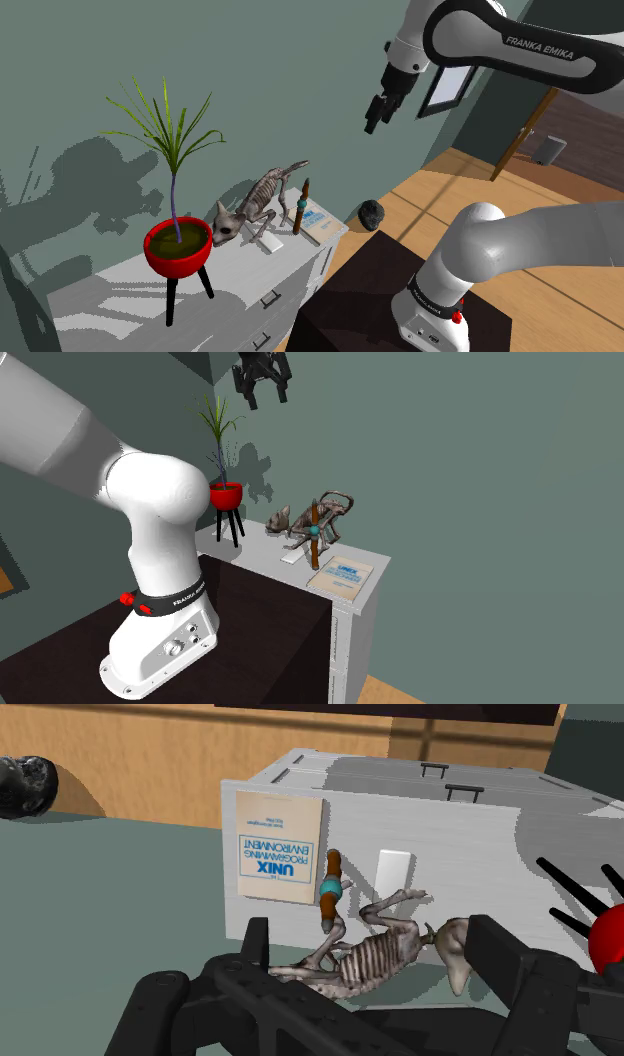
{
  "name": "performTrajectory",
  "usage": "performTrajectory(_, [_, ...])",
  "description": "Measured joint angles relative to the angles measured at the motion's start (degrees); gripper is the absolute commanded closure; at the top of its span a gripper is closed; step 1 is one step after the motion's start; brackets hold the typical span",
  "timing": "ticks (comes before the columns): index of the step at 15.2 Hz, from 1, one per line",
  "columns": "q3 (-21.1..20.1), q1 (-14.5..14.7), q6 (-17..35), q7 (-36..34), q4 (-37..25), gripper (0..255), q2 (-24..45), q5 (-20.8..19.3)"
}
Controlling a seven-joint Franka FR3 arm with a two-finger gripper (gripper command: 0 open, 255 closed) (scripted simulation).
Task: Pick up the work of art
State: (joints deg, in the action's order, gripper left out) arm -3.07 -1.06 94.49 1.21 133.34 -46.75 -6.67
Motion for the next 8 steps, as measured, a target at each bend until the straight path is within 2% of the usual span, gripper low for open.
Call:
performTrajectory(3, [-0.7,-0.2,2.6,-1.7,2.4,0,-0.1,0.2])
performTrajectory(8, [-2.2,-1.7,14.2,-7.4,11.3,0,0.7,0.0])
